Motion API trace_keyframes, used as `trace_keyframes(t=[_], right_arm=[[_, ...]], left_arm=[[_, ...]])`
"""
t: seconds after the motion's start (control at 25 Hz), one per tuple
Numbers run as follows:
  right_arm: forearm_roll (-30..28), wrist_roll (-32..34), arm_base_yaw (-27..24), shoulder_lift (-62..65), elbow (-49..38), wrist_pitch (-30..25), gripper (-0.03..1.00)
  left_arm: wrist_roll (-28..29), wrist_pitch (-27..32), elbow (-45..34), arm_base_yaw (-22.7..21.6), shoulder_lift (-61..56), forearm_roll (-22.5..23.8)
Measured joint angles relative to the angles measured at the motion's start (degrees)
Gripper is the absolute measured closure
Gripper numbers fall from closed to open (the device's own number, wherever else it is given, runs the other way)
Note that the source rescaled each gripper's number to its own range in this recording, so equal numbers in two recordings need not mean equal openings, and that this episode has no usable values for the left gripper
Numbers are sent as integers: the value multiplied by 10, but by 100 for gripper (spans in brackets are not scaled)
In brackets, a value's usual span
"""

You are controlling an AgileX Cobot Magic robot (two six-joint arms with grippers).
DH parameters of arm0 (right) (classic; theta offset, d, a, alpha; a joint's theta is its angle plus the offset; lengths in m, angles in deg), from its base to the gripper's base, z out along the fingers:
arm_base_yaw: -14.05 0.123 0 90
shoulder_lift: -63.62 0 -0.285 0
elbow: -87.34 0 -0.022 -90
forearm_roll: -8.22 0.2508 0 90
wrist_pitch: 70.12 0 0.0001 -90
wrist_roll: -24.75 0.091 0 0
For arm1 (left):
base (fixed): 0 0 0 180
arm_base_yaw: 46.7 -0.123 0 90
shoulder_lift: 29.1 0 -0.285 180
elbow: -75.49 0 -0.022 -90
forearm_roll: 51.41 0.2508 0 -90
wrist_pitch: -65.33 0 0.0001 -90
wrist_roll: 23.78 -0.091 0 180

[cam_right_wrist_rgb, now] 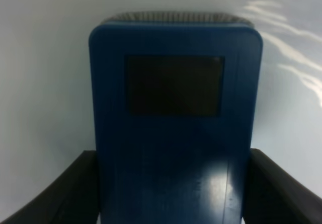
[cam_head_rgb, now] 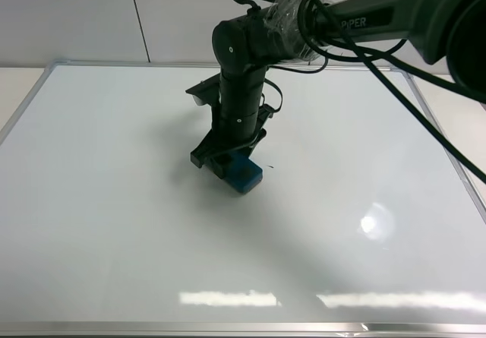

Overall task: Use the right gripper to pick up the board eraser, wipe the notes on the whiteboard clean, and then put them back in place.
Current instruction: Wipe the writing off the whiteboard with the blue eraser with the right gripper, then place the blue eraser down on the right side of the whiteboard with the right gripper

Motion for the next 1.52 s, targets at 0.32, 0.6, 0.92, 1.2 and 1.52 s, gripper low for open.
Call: trace_keyframes(t=[0.32, 0.6, 0.92, 1.2, 1.52], right_arm=[[-8, 45, -34, 43, -91, 62, 95], [20, 21, -141, 77, -134, 58, 95], [19, 28, -180, 126, -139, 48, 95], [20, 48, -219, 163, -136, 23, 95], [20, 48, -293, 172, -181, 13, 95]], left_arm=[[0, 0, 0, 0, 0, 0], [0, 0, 0, 0, 0, 0], [0, 0, 0, 0, 0, 0], [0, 0, 0, -1, 0, 0], [0, 0, 0, -1, 0, 0]])
